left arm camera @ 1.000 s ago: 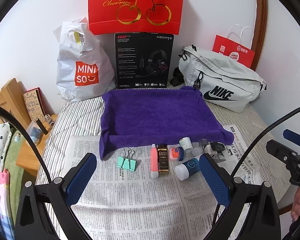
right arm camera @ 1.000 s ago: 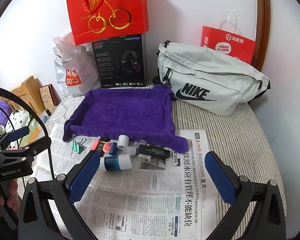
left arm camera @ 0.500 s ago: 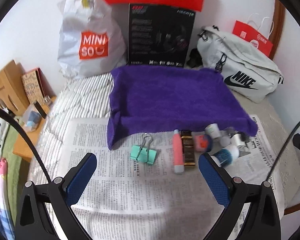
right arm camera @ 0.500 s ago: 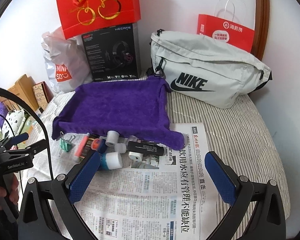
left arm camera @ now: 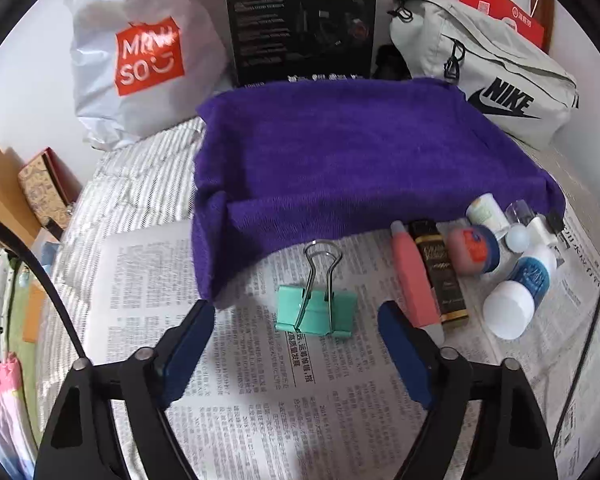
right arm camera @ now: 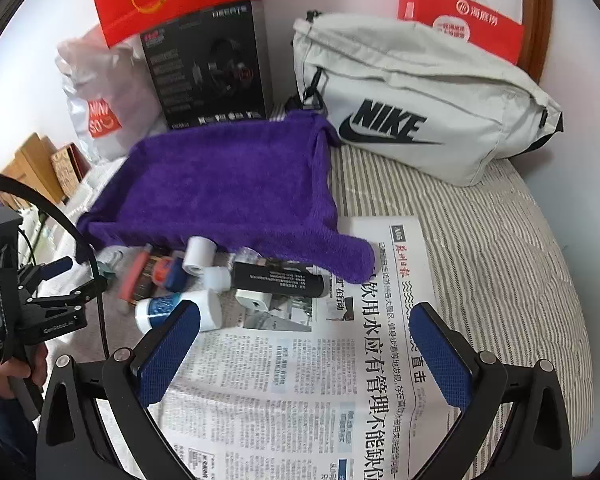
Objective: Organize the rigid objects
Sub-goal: 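Lower the left gripper onto the mint-green binder clip and close it, then grasp the black USB stick with the right gripper while the left gripper holds the clip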
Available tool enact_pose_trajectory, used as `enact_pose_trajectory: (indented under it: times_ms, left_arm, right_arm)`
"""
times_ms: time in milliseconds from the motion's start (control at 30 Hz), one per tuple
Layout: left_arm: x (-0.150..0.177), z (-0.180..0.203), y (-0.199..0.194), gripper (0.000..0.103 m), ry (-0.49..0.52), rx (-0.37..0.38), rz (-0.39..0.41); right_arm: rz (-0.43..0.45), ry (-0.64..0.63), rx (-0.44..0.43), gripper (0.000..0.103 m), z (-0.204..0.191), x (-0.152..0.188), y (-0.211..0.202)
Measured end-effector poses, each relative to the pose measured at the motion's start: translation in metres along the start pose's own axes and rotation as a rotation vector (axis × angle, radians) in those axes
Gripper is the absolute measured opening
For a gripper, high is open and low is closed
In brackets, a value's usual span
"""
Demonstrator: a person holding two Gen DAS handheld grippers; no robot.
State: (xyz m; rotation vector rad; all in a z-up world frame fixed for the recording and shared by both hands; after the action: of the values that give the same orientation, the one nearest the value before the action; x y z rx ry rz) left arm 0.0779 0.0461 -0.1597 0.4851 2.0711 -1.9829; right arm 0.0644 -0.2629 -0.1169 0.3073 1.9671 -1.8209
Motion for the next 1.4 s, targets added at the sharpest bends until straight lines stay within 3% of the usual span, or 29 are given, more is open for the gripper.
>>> enact_pose_trajectory:
  times_ms: [100, 333, 533, 700, 800, 1033, 1233, 1400]
  left_arm:
    - [-0.001, -0.001, 0.007, 0.068, 0.022, 0.039, 0.004]
    - [-0.004, 0.005, 0.011, 0.064, 0.059, 0.062, 0.017]
    - [-0.006, 0.011, 0.008, 0.040, 0.066, 0.068, 0.047]
    - [-0.003, 0.016, 0.005, 0.040, 0.081, 0.025, 0.068]
    - [-0.004, 0.012, 0.006, 0.040, 0.067, 0.057, 0.063]
    - [-0.002, 0.011, 0.006, 0.040, 0.059, 0.074, 0.063]
    - [-0.002, 0.010, 0.006, 0.040, 0.057, 0.081, 0.061]
    - [-0.002, 0.010, 0.006, 0.040, 0.056, 0.083, 0.061]
  right_arm:
    - [-0.026, -0.001, 0.003, 0.103, -0.002, -0.002, 0.013]
    - [-0.064, -0.015, -0.001, 0.103, 0.001, -0.007, 0.033]
    - [-0.090, 0.011, -0.035, 0.103, 0.014, -0.006, 0.049]
    - [-0.074, 0.014, -0.062, 0.103, 0.015, -0.010, 0.053]
    - [-0.063, -0.039, -0.052, 0.103, 0.007, -0.012, 0.056]
    - [-0.037, -0.201, 0.060, 0.099, -0.007, -0.012, 0.070]
    - [-0.016, -0.185, -0.063, 0.084, -0.009, -0.025, 0.077]
    - [-0.046, -0.161, -0.227, 0.046, -0.018, -0.031, 0.082]
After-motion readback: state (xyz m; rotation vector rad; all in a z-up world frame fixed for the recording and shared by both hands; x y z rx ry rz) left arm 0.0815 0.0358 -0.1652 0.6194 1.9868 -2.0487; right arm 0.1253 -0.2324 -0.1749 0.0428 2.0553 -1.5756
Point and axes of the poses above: each gripper's, at about its wrist camera, not at the fingertips, and y roughly the way its jaws point, z to its right, x to its underside, the point moved 3 cm from there along y, roughly the way its jaws point, and after that the axes turned 11 degrees about -z, right-handed, at the moved point
